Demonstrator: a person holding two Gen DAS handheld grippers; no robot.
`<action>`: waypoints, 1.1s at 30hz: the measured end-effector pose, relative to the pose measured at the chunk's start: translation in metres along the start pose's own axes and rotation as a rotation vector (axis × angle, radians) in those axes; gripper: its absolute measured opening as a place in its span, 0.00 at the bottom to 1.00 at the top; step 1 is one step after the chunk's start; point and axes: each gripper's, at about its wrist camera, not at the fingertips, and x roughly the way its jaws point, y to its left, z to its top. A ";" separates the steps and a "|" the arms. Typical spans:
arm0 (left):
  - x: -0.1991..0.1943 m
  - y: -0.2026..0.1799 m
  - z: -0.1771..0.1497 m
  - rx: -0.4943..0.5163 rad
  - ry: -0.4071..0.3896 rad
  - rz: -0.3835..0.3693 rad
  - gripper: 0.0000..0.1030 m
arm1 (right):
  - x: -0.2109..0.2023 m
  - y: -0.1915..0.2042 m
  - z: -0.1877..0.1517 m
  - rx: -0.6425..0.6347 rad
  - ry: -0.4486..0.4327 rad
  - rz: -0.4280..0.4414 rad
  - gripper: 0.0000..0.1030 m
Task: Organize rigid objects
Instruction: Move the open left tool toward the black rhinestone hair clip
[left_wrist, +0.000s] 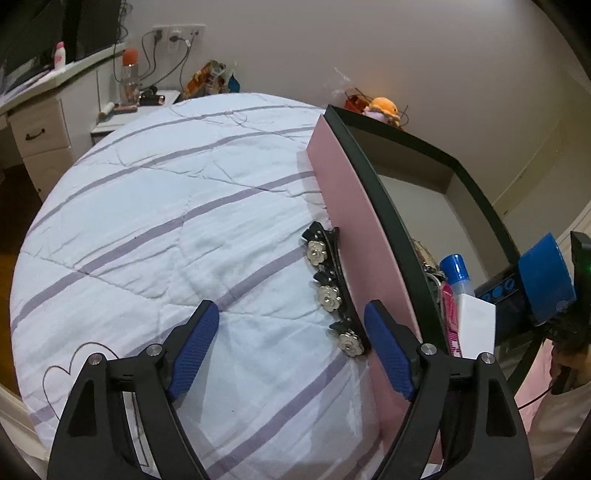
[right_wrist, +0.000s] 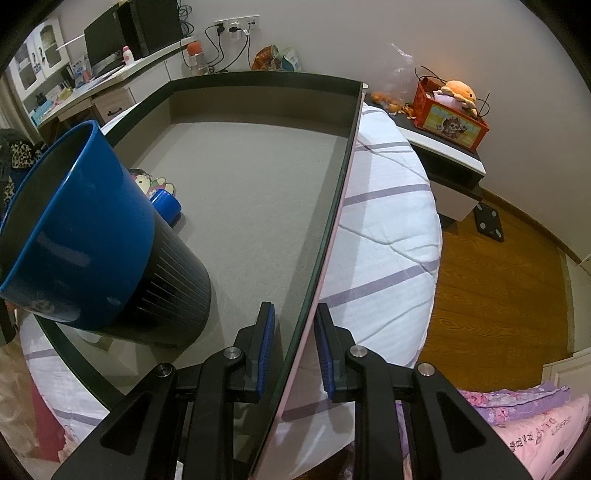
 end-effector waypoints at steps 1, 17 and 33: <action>-0.001 -0.001 0.000 0.009 0.006 0.005 0.80 | 0.000 0.000 0.000 0.001 0.000 0.000 0.23; -0.011 -0.001 -0.016 0.252 0.027 0.070 0.78 | 0.000 0.003 0.001 0.003 0.002 -0.017 0.23; -0.005 -0.014 -0.013 0.298 0.006 0.034 0.73 | 0.001 0.004 0.004 -0.013 0.015 -0.005 0.23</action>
